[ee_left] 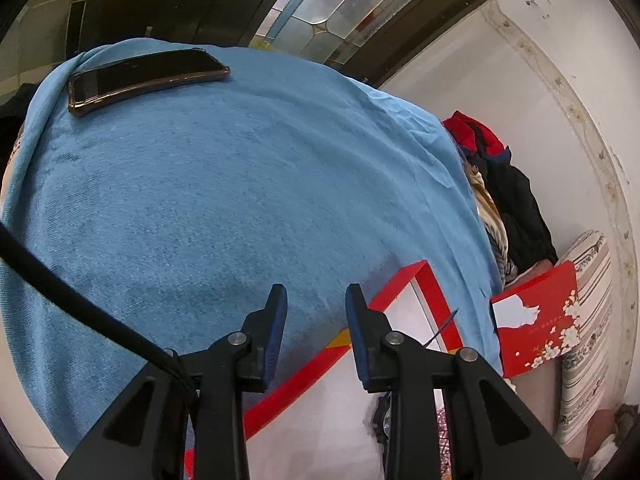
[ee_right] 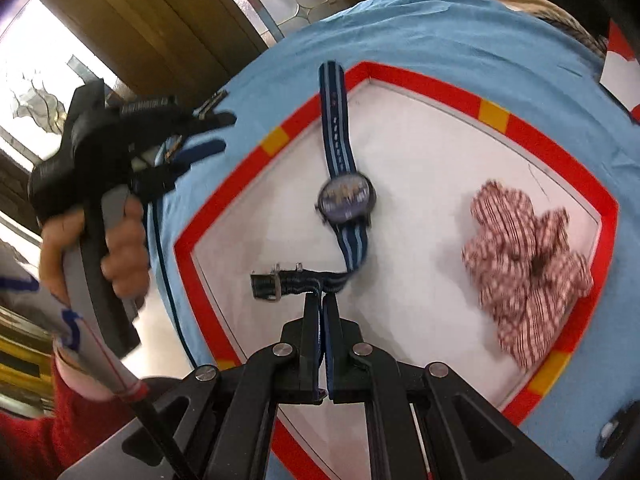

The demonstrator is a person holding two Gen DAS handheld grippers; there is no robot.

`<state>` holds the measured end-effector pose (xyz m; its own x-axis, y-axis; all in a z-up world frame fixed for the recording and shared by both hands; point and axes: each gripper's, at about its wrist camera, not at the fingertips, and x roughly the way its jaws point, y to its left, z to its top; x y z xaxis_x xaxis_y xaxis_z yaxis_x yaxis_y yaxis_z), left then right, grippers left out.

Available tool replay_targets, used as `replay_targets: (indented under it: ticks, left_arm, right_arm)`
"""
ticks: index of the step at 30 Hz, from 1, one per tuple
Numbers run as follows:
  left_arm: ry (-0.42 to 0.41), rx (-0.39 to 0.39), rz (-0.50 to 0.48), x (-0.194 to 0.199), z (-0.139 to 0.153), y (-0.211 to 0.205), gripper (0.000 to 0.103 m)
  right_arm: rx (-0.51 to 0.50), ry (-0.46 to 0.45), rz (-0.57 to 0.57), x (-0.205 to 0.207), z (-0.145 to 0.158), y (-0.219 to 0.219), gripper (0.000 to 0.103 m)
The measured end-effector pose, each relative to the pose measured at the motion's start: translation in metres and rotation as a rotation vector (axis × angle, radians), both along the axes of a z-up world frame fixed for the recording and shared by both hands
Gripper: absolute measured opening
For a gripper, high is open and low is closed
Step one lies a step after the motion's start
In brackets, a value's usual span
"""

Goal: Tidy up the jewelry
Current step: 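Lift the watch strap and lay it straight in the lid with the right tool, then grasp the red polka-dot scrunchie with the right tool while the left grasps the white scrunchie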

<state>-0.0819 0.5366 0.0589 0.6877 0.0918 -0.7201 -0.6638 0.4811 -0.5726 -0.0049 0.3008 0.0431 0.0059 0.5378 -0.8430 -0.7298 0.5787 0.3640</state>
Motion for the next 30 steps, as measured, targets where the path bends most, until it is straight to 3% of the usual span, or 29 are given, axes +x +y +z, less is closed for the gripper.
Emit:
replay_targets:
  ticks: [2,4,6,7,13,16,22,25,30]
  left_arm:
    - [0.005,0.005,-0.007,0.002,0.001,-0.003,0.029]
    - [0.008,0.012,-0.011,0.004,0.002,-0.005,0.031]
    - [0.009,0.024,-0.017,0.006,0.004,-0.009,0.033]
    - [0.010,0.029,-0.021,0.007,0.005,-0.011,0.035]
    - [0.021,0.070,-0.056,0.014,0.012,-0.025,0.037]
    - [0.026,0.086,-0.048,0.012,0.014,-0.027,0.037]
    - [0.072,0.149,-0.070,0.014,0.016,-0.031,0.038]
    - [0.073,0.160,-0.118,0.020,0.020,-0.042,0.038]
    - [0.035,0.202,-0.269,0.029,0.036,-0.091,0.040]
  right_arm:
    - [-0.011,-0.013,0.002,-0.007,-0.002,-0.003,0.004]
    - [-0.021,-0.017,0.002,-0.015,-0.001,-0.005,0.014]
    - [-0.029,-0.048,-0.005,-0.025,0.003,-0.012,0.044]
    - [-0.028,-0.060,-0.006,-0.028,0.004,-0.014,0.045]
    - [-0.030,-0.146,-0.059,-0.040,0.020,-0.025,0.045]
    - [-0.032,-0.162,-0.129,-0.024,0.022,-0.013,0.037]
    - [-0.006,-0.164,-0.171,-0.016,0.032,-0.001,0.037]
    - [-0.040,-0.220,-0.203,-0.026,0.041,-0.027,0.036]
    - [-0.102,-0.207,-0.421,-0.038,0.044,-0.134,0.037]
